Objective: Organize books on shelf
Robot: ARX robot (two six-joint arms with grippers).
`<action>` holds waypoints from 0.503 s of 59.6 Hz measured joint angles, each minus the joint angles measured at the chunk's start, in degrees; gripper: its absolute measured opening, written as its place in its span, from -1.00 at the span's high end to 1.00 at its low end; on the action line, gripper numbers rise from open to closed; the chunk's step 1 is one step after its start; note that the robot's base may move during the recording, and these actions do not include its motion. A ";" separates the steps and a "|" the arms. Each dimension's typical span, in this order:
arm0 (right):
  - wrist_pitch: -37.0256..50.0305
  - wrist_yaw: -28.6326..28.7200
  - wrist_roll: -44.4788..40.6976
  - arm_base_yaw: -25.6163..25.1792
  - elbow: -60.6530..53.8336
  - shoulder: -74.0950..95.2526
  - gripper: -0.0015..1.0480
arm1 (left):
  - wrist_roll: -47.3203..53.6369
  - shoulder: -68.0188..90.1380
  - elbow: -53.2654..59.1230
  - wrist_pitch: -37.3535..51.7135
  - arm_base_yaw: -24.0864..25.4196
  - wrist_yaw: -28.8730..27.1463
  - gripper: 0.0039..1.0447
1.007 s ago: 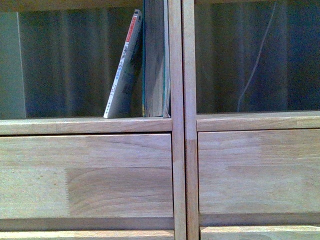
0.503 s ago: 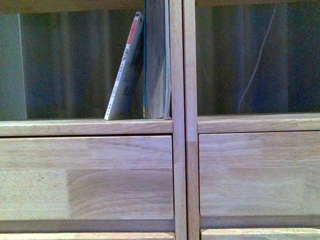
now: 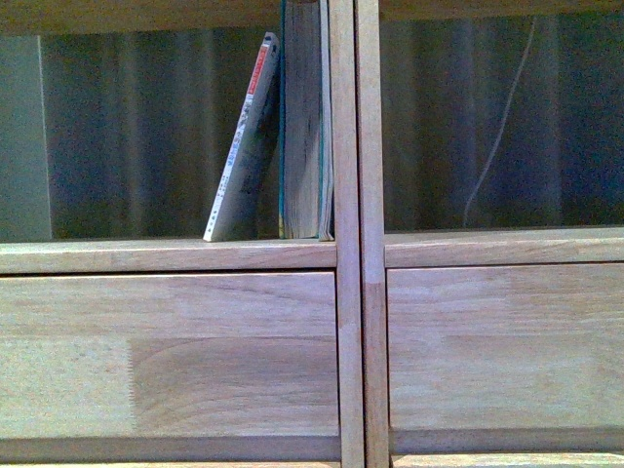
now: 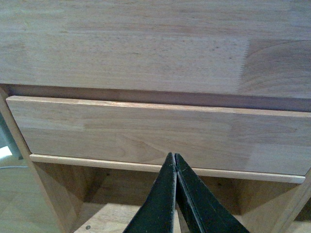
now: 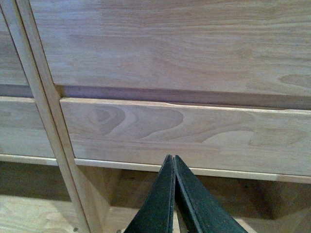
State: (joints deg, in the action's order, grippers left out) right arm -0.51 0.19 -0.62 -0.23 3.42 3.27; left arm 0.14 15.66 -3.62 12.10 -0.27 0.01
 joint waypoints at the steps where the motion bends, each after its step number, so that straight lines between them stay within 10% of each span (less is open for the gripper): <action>1: 0.00 0.00 0.00 0.00 -0.09 -0.07 0.94 | 0.00 -0.15 0.07 -0.11 0.00 0.00 0.95; 30: 0.31 0.00 0.04 0.02 -2.62 -2.91 0.94 | -0.02 -14.80 2.93 -11.69 0.02 -0.02 0.95</action>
State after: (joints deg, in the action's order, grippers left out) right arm -0.21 0.19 -0.58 -0.21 0.80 0.36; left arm 0.12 0.86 -0.69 0.40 -0.25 -0.01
